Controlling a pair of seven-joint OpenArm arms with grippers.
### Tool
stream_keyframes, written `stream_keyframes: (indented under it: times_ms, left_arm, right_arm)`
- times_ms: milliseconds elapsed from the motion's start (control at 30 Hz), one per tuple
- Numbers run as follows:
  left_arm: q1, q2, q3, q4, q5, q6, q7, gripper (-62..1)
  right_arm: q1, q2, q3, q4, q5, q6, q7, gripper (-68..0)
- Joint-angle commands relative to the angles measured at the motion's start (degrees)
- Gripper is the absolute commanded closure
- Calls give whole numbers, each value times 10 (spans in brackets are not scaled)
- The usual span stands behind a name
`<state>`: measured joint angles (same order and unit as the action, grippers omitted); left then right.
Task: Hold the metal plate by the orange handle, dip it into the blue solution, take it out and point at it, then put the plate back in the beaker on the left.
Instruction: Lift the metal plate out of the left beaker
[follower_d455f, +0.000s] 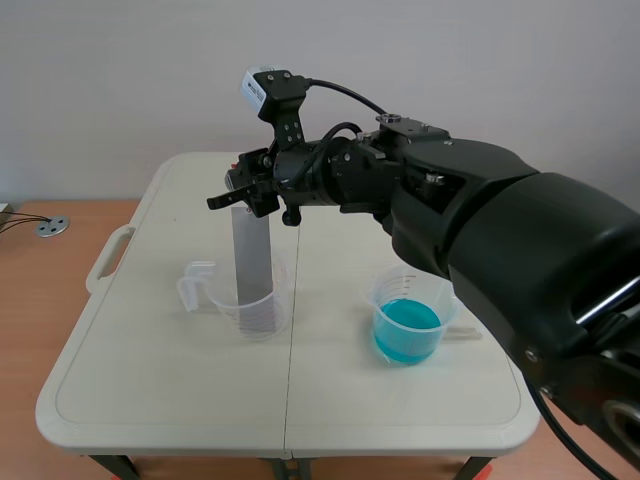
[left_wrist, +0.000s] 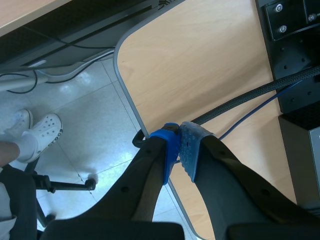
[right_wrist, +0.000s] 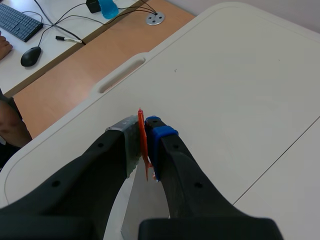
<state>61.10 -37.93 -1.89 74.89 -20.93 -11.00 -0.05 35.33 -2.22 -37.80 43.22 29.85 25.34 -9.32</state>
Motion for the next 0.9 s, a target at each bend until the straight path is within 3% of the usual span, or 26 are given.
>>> stream_keyframes:
  times_ms: [0,267,400,600,867]
  left_arm:
    - [6,5,0,9,-3,-3,-4,-16]
    - [6,5,0,9,-3,-3,-4,-16]
    - [6,5,0,9,-3,-3,-4,-16]
    - [6,5,0,9,-3,-3,-3,-16]
    - [6,5,0,9,-3,-3,-3,-16]
  right_arm:
    - [16,-2,2,12,2,3,7,-11]
    - [11,-2,2,14,2,75,18,-11]
    - [-1,2,2,31,-5,78,25,-11]
    - [-29,16,2,94,-56,77,50,-11]
    - [-44,35,2,160,-67,77,52,-11]
